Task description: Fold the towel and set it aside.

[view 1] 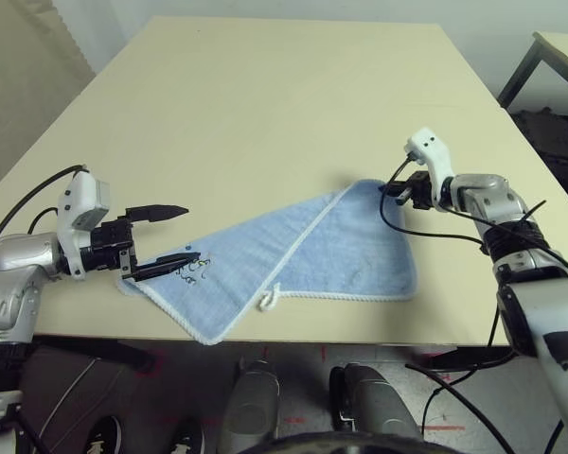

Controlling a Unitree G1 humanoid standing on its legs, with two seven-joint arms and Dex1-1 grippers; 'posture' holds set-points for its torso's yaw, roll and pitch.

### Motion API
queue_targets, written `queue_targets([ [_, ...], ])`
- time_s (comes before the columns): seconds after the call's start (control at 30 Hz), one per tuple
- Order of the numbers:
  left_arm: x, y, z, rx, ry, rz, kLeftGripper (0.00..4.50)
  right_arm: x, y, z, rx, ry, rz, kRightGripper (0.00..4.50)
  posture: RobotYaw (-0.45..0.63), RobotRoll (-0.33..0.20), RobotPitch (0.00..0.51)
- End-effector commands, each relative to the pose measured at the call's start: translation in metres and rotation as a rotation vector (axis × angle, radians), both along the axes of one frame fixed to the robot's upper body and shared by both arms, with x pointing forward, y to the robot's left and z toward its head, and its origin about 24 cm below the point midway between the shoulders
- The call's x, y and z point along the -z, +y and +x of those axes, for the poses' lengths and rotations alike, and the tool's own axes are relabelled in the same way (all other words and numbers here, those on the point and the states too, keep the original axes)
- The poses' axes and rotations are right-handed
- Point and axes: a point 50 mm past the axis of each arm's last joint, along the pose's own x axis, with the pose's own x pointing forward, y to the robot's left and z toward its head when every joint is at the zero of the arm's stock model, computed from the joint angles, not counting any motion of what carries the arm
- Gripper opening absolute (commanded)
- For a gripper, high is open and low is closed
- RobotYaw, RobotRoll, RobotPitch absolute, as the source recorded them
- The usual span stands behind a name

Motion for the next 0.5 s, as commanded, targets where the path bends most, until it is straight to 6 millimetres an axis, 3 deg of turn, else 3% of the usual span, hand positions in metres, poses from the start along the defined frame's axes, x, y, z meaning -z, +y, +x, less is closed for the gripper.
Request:
queue_targets([
  [0.03,0.005,0.0,0.001,0.011,0.012,0.016,4.5,-0.046,-0.001,0.006,-0.036,-0.16,-0.022,0.04,0.11,0.0,0.113],
  [0.17,0.005,0.003,0.004,0.004,-0.001,0.018,4.5,-0.103,-0.008,0.017,0.033,-0.399,-0.141,0.04,0.1,0.0,0.107],
  [0.37,0.005,0.005,0.005,-0.011,-0.019,0.018,4.5,-0.2,-0.044,0.015,0.356,-0.785,-0.36,0.04,0.11,0.0,0.106],
  [0.43,0.006,0.006,0.005,-0.019,-0.023,0.017,4.5,-0.22,-0.054,0.009,0.407,-0.82,-0.422,0.04,0.11,0.0,0.107],
  [0.5,0.008,0.007,0.004,-0.026,-0.025,0.017,4.5,-0.226,-0.053,0.006,0.368,-0.756,-0.383,0.04,0.11,0.0,0.107],
])
